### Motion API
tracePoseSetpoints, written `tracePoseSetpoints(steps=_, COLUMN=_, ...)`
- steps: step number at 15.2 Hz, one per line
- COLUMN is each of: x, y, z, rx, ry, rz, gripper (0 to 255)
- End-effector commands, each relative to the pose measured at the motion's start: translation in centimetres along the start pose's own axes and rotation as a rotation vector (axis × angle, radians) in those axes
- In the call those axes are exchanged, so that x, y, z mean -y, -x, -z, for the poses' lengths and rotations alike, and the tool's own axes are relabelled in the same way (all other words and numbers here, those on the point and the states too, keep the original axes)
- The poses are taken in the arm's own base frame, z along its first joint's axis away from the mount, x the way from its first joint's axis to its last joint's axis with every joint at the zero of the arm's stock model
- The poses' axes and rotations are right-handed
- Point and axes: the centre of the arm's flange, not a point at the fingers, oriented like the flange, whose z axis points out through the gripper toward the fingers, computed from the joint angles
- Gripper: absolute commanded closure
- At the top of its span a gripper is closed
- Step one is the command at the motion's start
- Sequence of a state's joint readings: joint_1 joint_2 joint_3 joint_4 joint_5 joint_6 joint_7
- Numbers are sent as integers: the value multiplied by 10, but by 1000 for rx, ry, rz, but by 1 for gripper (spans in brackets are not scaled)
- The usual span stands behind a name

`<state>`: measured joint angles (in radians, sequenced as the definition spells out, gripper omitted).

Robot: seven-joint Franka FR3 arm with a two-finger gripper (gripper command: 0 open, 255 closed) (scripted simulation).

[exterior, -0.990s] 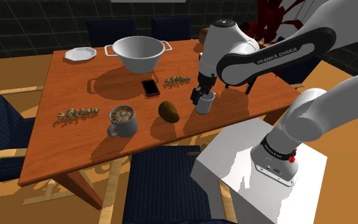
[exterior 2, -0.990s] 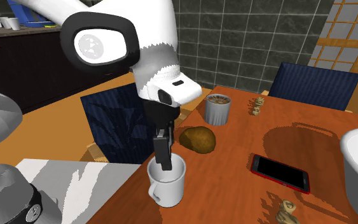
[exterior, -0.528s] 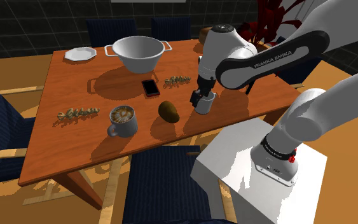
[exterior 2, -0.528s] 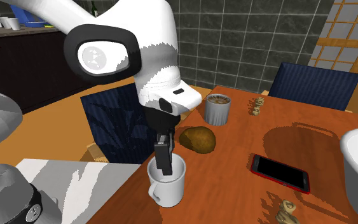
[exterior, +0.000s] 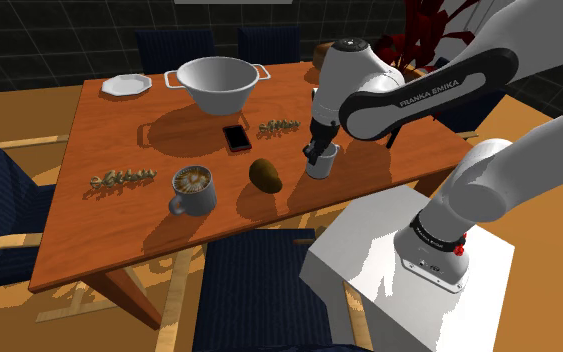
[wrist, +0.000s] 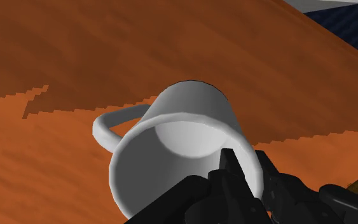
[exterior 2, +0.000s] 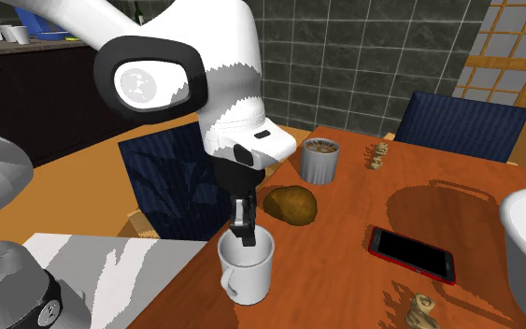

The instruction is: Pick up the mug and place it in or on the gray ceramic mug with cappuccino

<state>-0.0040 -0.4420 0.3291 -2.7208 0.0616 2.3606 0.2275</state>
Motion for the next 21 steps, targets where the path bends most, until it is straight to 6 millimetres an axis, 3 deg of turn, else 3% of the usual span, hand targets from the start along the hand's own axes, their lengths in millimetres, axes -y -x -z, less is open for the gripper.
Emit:
tracePoseSetpoints(steps=1, x=0, y=0, z=0, rx=0, ry=0, rz=0, gripper=255)
tracePoseSetpoints(steps=4, x=0, y=0, z=0, rx=0, ry=0, rz=0, gripper=255)
tracePoseSetpoints(steps=21, x=-7, y=-8, z=89, rx=0, ry=0, rz=0, gripper=255)
